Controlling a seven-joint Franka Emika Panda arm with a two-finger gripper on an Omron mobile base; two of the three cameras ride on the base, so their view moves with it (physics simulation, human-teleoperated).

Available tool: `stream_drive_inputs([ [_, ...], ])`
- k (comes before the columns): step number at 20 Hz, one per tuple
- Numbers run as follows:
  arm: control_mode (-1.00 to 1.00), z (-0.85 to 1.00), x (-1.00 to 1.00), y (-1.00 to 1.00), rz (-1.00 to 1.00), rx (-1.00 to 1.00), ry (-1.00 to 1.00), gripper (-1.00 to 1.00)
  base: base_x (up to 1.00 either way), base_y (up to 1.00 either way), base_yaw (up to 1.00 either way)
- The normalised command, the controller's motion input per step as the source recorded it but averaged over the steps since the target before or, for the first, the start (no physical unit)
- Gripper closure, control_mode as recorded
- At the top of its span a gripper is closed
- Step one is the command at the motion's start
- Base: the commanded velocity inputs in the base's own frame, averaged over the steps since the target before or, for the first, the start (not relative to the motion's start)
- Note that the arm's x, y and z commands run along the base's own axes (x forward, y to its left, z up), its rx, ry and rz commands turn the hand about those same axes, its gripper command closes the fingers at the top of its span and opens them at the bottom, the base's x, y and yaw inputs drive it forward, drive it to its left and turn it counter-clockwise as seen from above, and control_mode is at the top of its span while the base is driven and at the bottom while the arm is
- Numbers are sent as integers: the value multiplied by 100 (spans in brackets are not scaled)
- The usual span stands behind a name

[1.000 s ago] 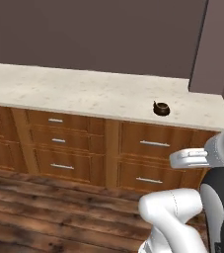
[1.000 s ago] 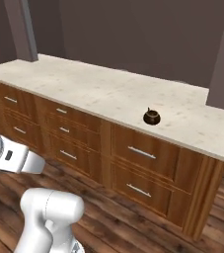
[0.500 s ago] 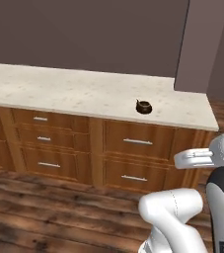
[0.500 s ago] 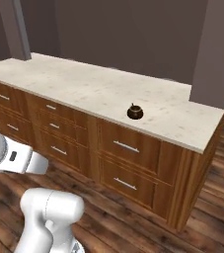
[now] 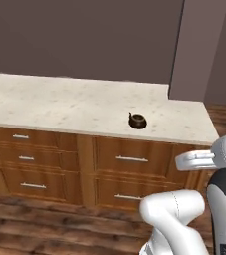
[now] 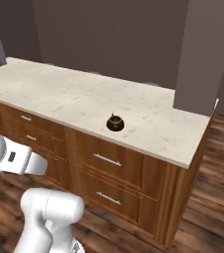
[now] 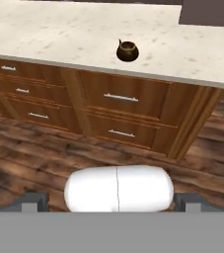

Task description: Pick the teapot and cup and place them in the sink. Then turn on the water.

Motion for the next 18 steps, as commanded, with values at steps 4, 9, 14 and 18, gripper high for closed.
stream_drive_inputs([
  [4,100,0,0,0,0,0,0,-100,100,-1,-19],
  [9,100,0,0,0,0,0,0,-100,100,-6,-18],
  [14,100,0,0,0,0,0,0,-100,100,-4,-20],
  [18,100,0,0,0,0,0,0,-100,95,-6,-22],
])
